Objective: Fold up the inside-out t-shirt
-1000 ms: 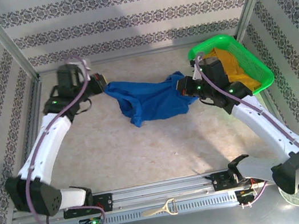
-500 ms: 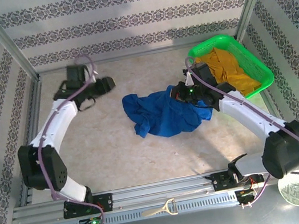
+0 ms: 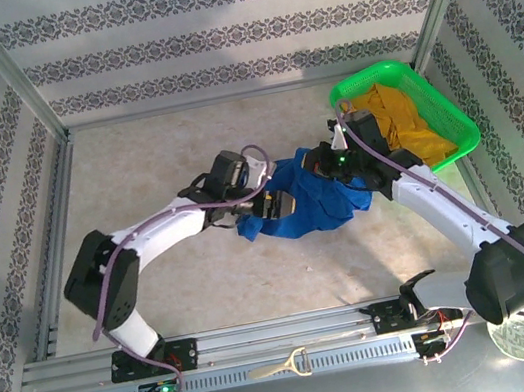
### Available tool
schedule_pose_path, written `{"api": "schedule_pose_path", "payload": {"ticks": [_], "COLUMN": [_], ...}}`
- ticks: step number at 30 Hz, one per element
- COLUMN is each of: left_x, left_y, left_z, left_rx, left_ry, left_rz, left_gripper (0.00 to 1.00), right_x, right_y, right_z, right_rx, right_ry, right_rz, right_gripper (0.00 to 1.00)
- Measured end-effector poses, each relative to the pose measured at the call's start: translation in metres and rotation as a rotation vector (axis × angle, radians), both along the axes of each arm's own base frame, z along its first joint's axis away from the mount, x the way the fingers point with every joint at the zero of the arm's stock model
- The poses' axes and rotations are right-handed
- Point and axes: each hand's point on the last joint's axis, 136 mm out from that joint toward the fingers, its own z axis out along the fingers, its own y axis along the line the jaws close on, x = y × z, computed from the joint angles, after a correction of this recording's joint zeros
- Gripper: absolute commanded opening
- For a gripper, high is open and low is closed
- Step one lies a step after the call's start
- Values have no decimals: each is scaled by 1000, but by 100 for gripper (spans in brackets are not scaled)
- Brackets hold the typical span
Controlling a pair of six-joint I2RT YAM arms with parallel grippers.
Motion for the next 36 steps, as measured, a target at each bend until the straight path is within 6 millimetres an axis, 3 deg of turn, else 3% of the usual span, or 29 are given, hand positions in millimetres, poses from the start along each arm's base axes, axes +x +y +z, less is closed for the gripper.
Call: {"api": "schedule_pose_path", "payload": {"ticks": [1,2,4,5,8,10,12,14,17,19,26,27,28,29,33,36], "left_x": [4,10,20,26,39,49,59,67,52,38,10,7,6,5,15,24], "left_y": [-5,-8,-11,-10,5,24,52,75,90,94,114,115,117,121,139,140], "left_z": [-6,-14,-29,-37,-42,-29,-3,37,80,86,59,59,61,64,67,47], "left_rx": [6,18,47,66,99,93,75,29,-19,-21,33,29,23,20,13,34], "left_ry": [2,6,13,14,6,-12,-39,-94,-150,-146,-28,-17,-14,-9,12,82], "left_rz": [-5,-1,11,29,85,139,204,254,259,248,263,266,272,286,365,392], "left_gripper": [72,58,13,0,0,0,0,0,0,0,0,0,0,0,0,0], "right_x": [0,-1,-2,-2,-6,-10,-14,-19,-19,-15,-13,-13,-14,-13,-2,-6], "right_y": [0,0,-1,-2,-8,-13,-17,-17,-12,-9,-7,-8,-9,-15,-48,-50], "right_z": [0,0,1,1,-3,-12,-24,-40,-46,-44,-40,-39,-37,-38,-57,-71], "right_rx": [0,2,3,4,3,-2,-9,-6,25,45,57,56,53,38,-59,-148], "right_ry": [1,1,-3,-5,-1,11,29,53,46,23,5,3,-1,1,39,77], "right_rz": [0,-1,-1,-3,-17,-28,-37,-34,-20,-11,-6,-8,-19,-51,-194,-201], "right_gripper": [0,0,0,0,0,0,0,0,0,0,0,13,36,49,58,65]}}
